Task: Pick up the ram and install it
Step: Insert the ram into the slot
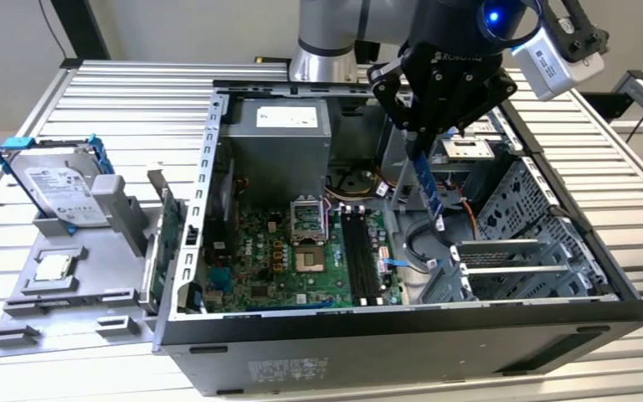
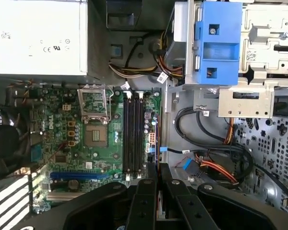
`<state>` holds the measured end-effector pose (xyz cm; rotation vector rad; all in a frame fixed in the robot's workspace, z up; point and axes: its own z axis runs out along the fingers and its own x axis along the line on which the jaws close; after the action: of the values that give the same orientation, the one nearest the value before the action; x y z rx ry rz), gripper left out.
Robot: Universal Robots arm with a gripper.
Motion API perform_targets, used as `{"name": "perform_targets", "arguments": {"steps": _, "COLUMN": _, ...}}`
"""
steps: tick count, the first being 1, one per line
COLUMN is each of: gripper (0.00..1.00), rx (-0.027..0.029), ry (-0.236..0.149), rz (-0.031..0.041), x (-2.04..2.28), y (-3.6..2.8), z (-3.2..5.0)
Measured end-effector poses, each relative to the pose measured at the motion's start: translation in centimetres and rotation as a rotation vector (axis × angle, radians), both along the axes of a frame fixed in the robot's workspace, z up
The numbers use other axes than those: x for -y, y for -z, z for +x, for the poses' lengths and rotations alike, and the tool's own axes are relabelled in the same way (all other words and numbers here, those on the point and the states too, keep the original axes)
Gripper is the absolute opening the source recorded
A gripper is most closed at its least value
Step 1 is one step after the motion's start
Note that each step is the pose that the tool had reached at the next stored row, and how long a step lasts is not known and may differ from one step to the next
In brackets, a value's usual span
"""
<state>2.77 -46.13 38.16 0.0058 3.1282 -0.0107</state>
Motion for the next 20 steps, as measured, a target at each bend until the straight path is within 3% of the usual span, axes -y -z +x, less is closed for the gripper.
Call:
{"name": "perform_targets", "arguments": {"steps": 17, "gripper": 0.00, "rx": 0.0000, "ry": 0.000, "rz": 0.0009, "x": 0.00, "y": 0.01, "z": 0.00}}
{"name": "perform_targets", "arguments": {"steps": 20, "gripper": 0.00, "rx": 0.0000, "ry": 0.000, "rz": 0.0005, "x": -0.01, "y": 0.25, "z": 0.01}}
